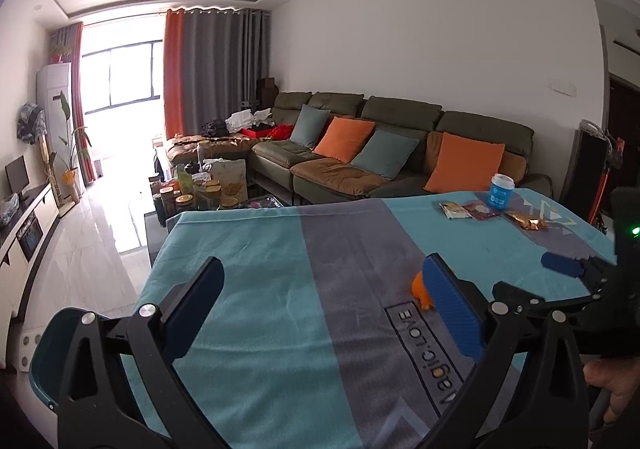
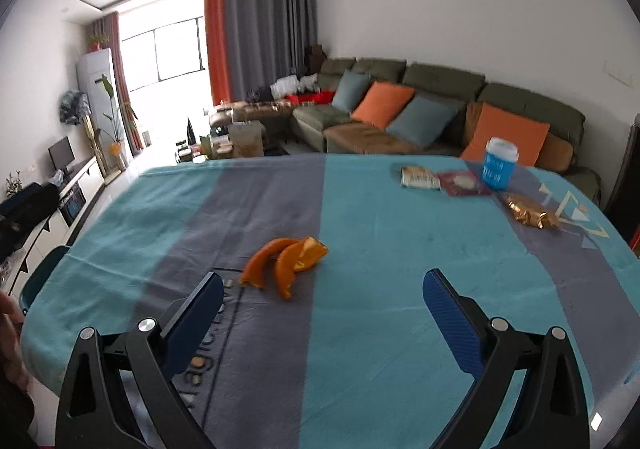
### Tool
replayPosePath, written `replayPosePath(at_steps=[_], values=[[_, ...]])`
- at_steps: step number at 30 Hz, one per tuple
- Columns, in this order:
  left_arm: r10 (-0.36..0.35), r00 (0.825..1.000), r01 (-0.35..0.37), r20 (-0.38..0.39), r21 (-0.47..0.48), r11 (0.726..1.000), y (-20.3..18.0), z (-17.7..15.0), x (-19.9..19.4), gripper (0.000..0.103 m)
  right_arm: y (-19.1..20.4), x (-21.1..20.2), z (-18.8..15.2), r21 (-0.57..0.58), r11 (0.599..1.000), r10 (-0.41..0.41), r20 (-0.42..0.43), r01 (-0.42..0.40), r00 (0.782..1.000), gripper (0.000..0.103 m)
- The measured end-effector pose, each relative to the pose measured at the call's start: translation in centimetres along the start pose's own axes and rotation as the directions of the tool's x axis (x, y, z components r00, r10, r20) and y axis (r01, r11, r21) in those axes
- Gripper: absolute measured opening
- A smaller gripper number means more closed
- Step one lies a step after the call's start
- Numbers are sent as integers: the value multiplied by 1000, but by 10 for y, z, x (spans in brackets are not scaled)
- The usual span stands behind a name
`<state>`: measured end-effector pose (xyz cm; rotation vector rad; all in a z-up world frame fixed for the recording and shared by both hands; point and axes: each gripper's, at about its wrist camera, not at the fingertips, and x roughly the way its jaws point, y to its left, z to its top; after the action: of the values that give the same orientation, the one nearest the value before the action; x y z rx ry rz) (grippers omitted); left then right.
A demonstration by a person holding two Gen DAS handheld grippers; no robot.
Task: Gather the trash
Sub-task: 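Move both empty tools back over the table toward the orange peels, then grasp an orange peel with the right tool while the left tool grasps another peel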
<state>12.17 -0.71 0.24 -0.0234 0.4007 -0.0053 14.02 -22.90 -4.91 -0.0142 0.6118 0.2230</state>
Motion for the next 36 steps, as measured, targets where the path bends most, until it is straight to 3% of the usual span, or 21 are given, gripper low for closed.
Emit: replayPosePath(at_steps=[13,18,20,27,34,36], values=[[1,998,-4,-61,-39,999,17,0,35,98,6,63,11,-22,1000,18,-148,-21,989,88],[-6,997,3,-78,-42,999,19,1,49,98,5,74,11,-11,1000,20,-185,-22,983,78],[-8,996,4,-87,-45,999,20,0,55,98,6,79,11,-10,999,34,-205,-37,978,69],[-25,993,20,-118,-45,999,19,-3,70,98,11,90,11,-28,998,45,-237,-54,970,64],[-49,989,44,-139,-39,998,13,-6,82,98,16,99,6,-45,996,58,-280,-74,958,44],[-50,987,45,-150,-36,998,11,-6,86,98,17,99,7,-42,996,68,-281,-83,957,33]])
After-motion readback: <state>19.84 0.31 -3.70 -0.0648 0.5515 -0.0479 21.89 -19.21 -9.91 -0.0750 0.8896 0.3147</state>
